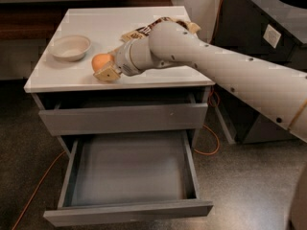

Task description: Place orange into middle drawer

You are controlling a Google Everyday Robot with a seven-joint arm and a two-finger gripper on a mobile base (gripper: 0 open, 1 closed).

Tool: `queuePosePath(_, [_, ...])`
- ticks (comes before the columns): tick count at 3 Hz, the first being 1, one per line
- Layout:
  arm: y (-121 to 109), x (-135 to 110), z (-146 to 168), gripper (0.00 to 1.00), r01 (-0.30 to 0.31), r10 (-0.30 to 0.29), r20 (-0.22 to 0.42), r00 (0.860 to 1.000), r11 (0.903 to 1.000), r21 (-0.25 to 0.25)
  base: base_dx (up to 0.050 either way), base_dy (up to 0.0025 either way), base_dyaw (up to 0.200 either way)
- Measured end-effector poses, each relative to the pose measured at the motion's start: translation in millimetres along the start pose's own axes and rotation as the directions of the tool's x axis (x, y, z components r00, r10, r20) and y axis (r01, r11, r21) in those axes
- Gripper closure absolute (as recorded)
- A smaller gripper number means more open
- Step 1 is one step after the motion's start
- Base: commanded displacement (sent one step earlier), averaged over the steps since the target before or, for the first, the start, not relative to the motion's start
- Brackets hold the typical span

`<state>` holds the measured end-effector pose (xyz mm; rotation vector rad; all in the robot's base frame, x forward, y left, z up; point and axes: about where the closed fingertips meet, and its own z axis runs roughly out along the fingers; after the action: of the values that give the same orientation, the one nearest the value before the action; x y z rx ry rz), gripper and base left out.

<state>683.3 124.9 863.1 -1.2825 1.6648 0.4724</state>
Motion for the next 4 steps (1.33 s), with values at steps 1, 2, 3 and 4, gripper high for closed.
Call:
queuePosePath(1, [31.1, -2.4, -19.5, 0.98, 0.034, -0.034, 0.008, 0.999, 0.9993, 0.015, 0.0, 0.0, 0.0])
queuePosePath(2, [68.5, 6.8, -41.7, 1.0, 0.03, -0.031, 0.02, 0.999, 0.9991, 0.03, 0.0, 0.0, 0.0])
queuePosePath(3, [111.0, 35.0, -56.9, 1.0, -0.014, 0.014, 0.011, 1.0, 0.9998, 0.014, 0.0, 0.0, 0.0])
queuePosePath(4, [153.0, 97.2, -66.9, 1.0, -0.11, 0.11, -0.024, 0.994, 0.9939, 0.011, 0.0, 0.0, 0.0])
